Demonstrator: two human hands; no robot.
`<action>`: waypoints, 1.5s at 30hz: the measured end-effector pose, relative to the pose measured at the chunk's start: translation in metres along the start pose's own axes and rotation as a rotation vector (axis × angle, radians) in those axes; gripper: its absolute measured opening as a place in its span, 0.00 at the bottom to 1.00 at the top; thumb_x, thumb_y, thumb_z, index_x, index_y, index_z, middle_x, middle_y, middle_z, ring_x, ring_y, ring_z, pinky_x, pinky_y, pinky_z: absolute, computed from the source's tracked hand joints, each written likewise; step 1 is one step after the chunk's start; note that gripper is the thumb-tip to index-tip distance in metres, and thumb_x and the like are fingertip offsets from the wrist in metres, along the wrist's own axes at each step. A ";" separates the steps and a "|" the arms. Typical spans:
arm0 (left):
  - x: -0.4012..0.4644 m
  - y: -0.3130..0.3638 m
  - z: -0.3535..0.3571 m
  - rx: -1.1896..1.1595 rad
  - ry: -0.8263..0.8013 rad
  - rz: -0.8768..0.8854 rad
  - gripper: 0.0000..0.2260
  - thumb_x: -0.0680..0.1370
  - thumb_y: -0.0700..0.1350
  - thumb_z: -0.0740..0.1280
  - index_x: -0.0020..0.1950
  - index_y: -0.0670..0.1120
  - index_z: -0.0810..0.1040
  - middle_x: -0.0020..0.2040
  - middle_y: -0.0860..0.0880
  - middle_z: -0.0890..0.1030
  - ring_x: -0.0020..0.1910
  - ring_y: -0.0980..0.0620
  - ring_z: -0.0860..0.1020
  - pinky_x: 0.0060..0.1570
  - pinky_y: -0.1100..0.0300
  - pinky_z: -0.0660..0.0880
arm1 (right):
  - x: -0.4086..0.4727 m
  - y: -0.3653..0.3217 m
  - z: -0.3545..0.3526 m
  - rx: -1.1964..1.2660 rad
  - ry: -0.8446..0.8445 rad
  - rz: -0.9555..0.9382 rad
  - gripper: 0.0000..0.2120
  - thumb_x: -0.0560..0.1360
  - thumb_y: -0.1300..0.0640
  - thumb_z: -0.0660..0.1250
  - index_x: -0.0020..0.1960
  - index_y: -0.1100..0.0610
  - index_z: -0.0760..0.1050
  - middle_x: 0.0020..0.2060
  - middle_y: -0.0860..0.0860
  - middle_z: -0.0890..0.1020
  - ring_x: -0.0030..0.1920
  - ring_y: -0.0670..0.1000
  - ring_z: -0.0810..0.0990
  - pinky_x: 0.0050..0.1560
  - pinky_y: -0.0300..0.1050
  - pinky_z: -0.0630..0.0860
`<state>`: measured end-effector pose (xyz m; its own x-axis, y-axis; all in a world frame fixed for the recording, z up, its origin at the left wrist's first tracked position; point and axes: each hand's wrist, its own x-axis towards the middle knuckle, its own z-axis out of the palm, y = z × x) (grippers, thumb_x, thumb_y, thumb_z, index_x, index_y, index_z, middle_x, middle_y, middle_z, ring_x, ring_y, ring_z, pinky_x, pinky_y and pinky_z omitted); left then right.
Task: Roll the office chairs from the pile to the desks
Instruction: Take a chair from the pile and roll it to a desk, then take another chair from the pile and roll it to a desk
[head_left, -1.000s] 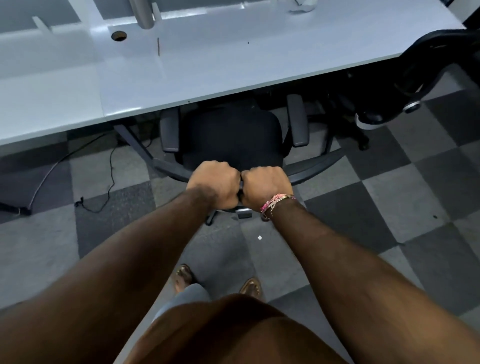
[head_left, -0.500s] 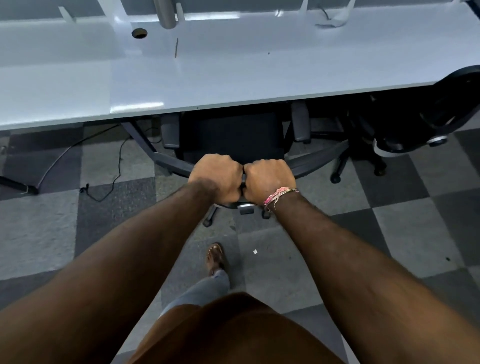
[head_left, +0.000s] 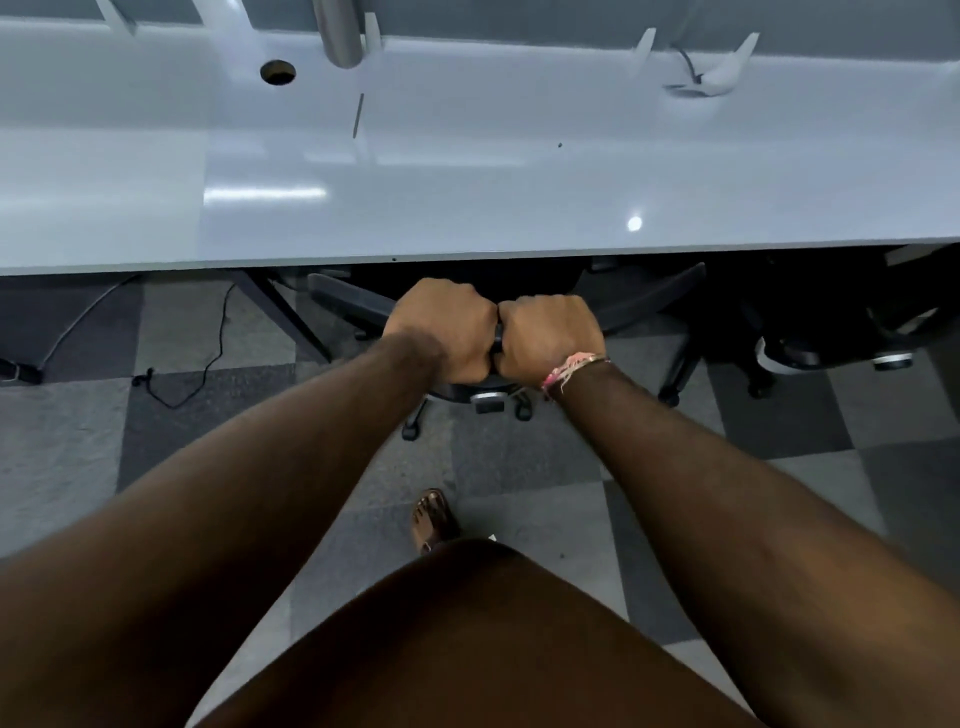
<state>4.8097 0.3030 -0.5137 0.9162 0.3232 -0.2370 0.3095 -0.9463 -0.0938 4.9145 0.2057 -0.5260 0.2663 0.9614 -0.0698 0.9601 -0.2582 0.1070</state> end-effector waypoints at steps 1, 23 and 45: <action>-0.001 0.000 0.003 -0.010 0.008 0.003 0.09 0.73 0.56 0.66 0.39 0.51 0.74 0.37 0.50 0.80 0.37 0.45 0.80 0.36 0.55 0.72 | 0.000 -0.001 0.001 0.001 -0.001 -0.009 0.12 0.72 0.46 0.65 0.49 0.51 0.79 0.46 0.52 0.84 0.46 0.58 0.83 0.38 0.47 0.66; -0.029 0.028 -0.018 -0.198 0.008 -0.226 0.11 0.71 0.53 0.69 0.51 0.50 0.79 0.50 0.49 0.82 0.49 0.44 0.82 0.46 0.52 0.77 | -0.019 0.006 -0.003 0.123 0.054 -0.102 0.18 0.69 0.45 0.69 0.54 0.55 0.75 0.49 0.52 0.82 0.49 0.57 0.81 0.45 0.49 0.75; -0.308 0.062 -0.027 -0.278 0.072 -1.080 0.19 0.75 0.56 0.69 0.62 0.49 0.78 0.57 0.46 0.82 0.56 0.42 0.81 0.51 0.45 0.82 | -0.086 -0.204 -0.087 0.133 0.203 -0.884 0.20 0.73 0.42 0.66 0.58 0.54 0.75 0.53 0.52 0.82 0.54 0.55 0.80 0.50 0.48 0.74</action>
<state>4.5532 0.1441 -0.4202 0.1415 0.9844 -0.1049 0.9899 -0.1418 0.0051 4.6879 0.1841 -0.4556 -0.5777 0.8094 0.1051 0.8127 0.5824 -0.0181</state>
